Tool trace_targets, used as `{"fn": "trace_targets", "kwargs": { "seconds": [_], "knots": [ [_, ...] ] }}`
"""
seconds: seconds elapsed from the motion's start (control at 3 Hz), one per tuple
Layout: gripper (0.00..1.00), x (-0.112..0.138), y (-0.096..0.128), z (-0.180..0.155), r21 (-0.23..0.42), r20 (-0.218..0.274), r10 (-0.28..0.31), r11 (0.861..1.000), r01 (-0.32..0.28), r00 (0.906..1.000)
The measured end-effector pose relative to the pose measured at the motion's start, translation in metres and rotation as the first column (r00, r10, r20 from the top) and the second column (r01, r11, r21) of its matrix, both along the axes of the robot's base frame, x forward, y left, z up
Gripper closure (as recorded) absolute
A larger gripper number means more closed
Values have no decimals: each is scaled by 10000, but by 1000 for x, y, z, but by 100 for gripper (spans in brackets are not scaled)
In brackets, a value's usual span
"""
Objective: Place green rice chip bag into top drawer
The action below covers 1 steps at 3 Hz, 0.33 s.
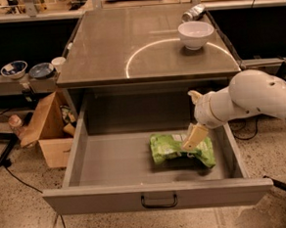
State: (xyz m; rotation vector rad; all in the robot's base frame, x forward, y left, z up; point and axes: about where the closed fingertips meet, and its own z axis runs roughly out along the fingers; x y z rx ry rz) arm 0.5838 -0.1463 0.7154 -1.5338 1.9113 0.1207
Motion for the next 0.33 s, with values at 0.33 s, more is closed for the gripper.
{"fn": "trace_targets", "kwargs": {
  "seconds": [0.33],
  "knots": [
    [0,0,0,0,0,0,0,10000,0,10000]
  ]
}}
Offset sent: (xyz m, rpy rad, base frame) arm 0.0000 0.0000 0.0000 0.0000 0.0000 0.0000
